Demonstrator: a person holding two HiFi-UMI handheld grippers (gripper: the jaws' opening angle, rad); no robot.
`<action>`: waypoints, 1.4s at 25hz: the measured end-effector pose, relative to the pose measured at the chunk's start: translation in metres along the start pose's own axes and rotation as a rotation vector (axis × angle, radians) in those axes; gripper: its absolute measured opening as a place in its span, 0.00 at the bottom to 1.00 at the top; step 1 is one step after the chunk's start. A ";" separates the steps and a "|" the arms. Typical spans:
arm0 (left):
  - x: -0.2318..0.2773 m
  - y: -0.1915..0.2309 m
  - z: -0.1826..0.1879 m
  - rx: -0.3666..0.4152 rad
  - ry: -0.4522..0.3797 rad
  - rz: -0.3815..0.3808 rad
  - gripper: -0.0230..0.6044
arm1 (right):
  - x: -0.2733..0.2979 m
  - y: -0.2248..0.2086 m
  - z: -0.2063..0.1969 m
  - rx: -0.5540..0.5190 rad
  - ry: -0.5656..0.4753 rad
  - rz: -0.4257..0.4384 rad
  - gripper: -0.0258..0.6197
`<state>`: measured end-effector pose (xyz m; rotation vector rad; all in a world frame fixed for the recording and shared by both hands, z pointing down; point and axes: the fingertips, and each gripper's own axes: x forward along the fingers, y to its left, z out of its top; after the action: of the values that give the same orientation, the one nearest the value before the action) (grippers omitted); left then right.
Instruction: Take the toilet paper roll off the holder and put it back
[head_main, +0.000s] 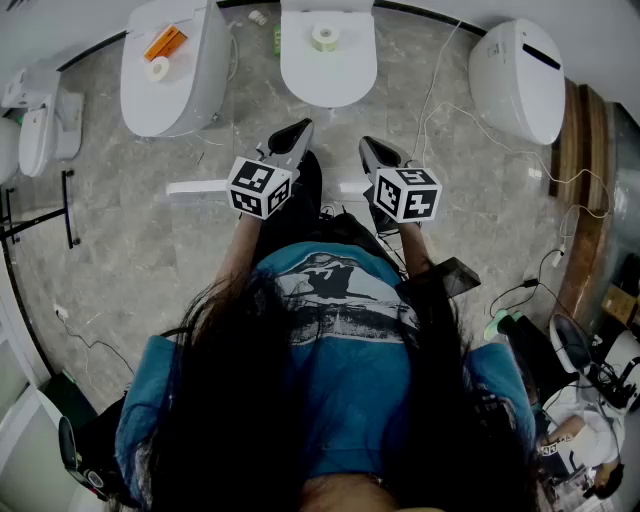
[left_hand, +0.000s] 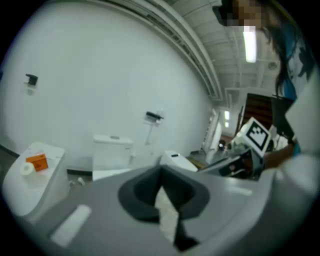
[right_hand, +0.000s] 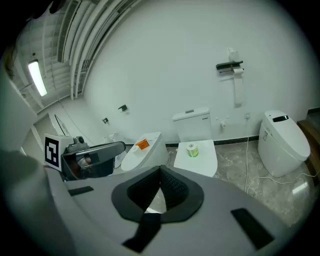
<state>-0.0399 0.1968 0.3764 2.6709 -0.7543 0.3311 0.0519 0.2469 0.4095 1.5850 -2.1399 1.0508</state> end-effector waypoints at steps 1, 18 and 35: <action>0.007 0.011 0.004 0.004 0.004 -0.004 0.04 | 0.010 -0.003 0.009 0.007 0.002 -0.001 0.06; 0.095 0.191 0.048 -0.060 0.053 -0.026 0.04 | 0.182 -0.033 0.119 0.002 0.090 0.019 0.06; 0.148 0.232 0.034 -0.123 0.110 -0.035 0.04 | 0.270 -0.099 0.143 -0.162 0.208 -0.044 0.06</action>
<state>-0.0376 -0.0697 0.4526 2.5253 -0.6711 0.4059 0.0727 -0.0575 0.5111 1.3778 -1.9885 0.9562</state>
